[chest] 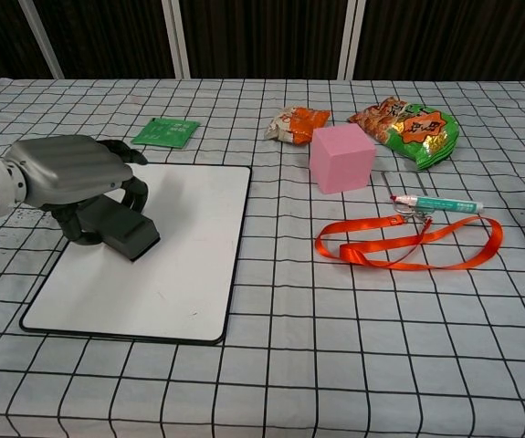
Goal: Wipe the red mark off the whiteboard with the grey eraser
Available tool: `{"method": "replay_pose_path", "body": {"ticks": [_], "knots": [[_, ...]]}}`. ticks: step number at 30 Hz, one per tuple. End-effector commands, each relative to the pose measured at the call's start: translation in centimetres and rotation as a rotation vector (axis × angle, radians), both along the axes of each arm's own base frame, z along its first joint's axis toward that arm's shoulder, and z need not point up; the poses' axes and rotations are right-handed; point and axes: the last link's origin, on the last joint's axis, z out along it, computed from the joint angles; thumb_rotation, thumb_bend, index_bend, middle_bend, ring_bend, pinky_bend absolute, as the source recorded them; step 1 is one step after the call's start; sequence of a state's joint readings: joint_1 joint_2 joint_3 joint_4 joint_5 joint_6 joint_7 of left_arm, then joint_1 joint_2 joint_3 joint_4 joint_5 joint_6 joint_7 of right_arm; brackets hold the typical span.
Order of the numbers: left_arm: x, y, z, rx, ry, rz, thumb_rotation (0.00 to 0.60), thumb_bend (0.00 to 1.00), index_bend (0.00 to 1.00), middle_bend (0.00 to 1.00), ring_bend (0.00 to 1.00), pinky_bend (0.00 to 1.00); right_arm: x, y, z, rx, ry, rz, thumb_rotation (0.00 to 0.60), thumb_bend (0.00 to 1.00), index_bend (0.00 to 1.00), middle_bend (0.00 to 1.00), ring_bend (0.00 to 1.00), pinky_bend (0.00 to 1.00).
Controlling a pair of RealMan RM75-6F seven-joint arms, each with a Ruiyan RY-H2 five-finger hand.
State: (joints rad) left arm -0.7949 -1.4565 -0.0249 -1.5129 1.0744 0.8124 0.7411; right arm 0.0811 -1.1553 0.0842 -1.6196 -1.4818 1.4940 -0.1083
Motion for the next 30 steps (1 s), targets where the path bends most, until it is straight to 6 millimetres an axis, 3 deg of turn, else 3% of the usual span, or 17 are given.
{"method": "replay_pose_path", "body": {"ticks": [1,10,18,24,30], "knots": [[0.2,1.1,-0.6,0.017,0.001,0.020,0.600,0.38,0.44,0.45,0.01,0.01,0.0,0.0,0.0,0.000,0.000,0.000,0.600,0.13,0.01,0.09,0.19,0.22],[-0.2,3.5,0.5,0.101,-0.025,0.076,0.600,0.38,0.45,0.45,0.01,0.01,0.0,0.0,0.0,0.002,-0.001,0.001,0.600,0.13,0.01,0.09,0.19,0.22],[-1.6,3.5,3.9,0.137,-0.051,0.111,0.600,0.38,0.45,0.45,0.01,0.01,0.0,0.1,0.0,0.001,-0.003,0.000,0.600,0.13,0.01,0.09,0.19,0.22],[-4.0,2.3,6.7,0.147,-0.012,0.129,0.600,0.38,0.44,0.45,0.01,0.01,0.0,0.1,0.0,0.002,-0.003,-0.001,0.600,0.13,0.01,0.09,0.19,0.22],[-7.1,1.6,8.1,0.166,0.052,0.165,0.600,0.38,0.44,0.44,0.01,0.01,0.1,0.1,0.0,0.002,0.001,0.001,0.600,0.13,0.01,0.09,0.19,0.22]]}}
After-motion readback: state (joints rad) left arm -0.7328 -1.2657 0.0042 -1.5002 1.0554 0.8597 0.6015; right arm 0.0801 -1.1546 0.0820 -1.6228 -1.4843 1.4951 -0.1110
